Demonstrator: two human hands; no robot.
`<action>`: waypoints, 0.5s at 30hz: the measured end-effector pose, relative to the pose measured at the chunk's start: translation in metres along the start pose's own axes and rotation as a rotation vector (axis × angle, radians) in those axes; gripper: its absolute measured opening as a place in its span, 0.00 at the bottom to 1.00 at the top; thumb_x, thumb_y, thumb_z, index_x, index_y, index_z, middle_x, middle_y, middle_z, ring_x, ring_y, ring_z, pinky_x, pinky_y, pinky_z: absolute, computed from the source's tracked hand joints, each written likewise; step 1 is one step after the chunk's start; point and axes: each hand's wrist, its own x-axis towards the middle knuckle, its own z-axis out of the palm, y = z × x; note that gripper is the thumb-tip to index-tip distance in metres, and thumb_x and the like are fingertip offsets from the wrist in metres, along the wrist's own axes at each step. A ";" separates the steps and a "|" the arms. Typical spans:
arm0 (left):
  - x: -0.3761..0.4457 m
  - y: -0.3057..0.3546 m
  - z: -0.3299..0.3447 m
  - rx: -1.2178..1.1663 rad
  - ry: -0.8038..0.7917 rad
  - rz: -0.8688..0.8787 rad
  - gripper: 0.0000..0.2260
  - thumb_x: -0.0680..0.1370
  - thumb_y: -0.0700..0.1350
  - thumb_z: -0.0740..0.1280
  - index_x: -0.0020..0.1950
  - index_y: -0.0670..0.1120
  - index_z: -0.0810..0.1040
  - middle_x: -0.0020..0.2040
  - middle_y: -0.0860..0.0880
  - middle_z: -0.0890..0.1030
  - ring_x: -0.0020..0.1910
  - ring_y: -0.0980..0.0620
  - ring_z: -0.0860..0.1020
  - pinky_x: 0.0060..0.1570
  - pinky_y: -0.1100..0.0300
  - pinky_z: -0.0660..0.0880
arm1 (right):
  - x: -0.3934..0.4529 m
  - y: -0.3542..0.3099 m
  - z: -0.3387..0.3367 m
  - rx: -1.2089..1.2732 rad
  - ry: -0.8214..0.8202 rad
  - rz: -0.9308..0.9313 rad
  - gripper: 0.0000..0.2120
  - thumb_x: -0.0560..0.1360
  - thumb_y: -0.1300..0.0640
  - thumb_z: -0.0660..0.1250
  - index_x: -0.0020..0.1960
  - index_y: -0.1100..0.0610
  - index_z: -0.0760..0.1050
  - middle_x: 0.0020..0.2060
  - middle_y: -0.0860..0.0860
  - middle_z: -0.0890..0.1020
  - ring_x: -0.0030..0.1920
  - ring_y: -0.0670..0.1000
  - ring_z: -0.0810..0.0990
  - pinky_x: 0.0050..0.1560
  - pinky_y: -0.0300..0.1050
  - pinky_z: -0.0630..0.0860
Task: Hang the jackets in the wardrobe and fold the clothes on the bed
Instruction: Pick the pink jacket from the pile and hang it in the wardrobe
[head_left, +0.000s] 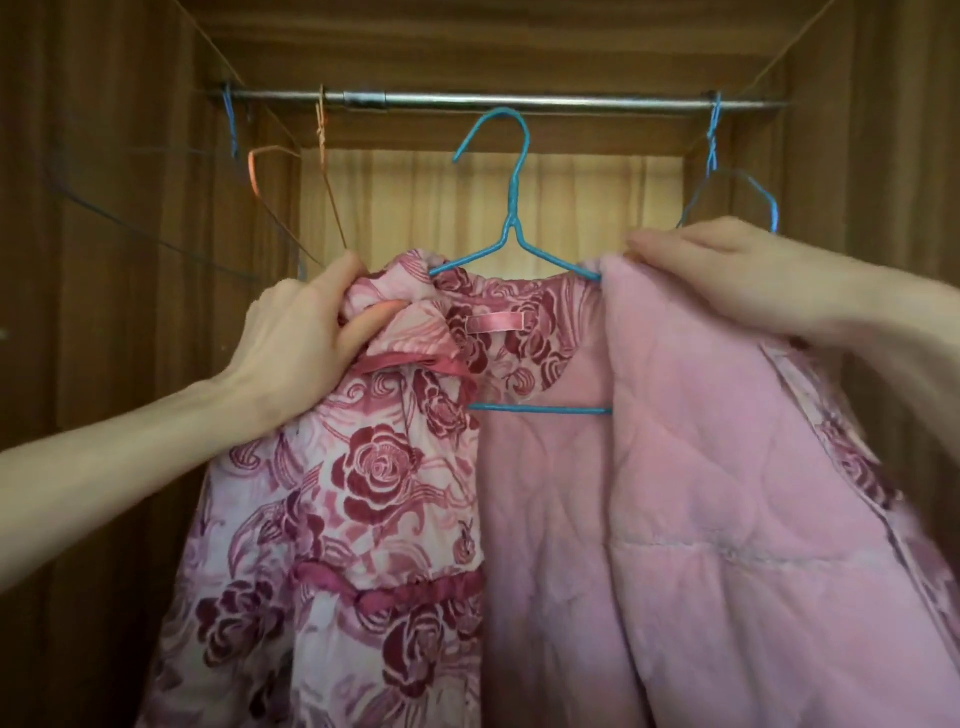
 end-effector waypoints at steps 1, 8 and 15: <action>0.000 0.000 0.000 -0.011 0.000 -0.013 0.25 0.78 0.70 0.56 0.54 0.48 0.72 0.36 0.43 0.81 0.39 0.33 0.80 0.38 0.45 0.76 | -0.002 0.008 -0.005 0.026 -0.036 -0.038 0.16 0.83 0.40 0.61 0.49 0.43 0.86 0.48 0.38 0.86 0.52 0.36 0.82 0.51 0.27 0.74; -0.007 -0.011 0.004 0.046 -0.047 -0.015 0.25 0.78 0.71 0.55 0.53 0.51 0.75 0.36 0.45 0.81 0.43 0.31 0.80 0.38 0.47 0.74 | -0.012 0.044 0.022 -0.478 0.110 -0.104 0.18 0.80 0.33 0.57 0.44 0.47 0.68 0.37 0.50 0.79 0.42 0.58 0.76 0.42 0.54 0.73; 0.005 -0.008 -0.004 0.244 -0.054 0.220 0.22 0.84 0.66 0.55 0.46 0.48 0.71 0.29 0.38 0.77 0.29 0.31 0.79 0.30 0.51 0.67 | -0.005 0.021 0.023 -0.603 0.618 -0.094 0.17 0.85 0.40 0.55 0.43 0.50 0.65 0.41 0.63 0.81 0.44 0.70 0.80 0.37 0.51 0.64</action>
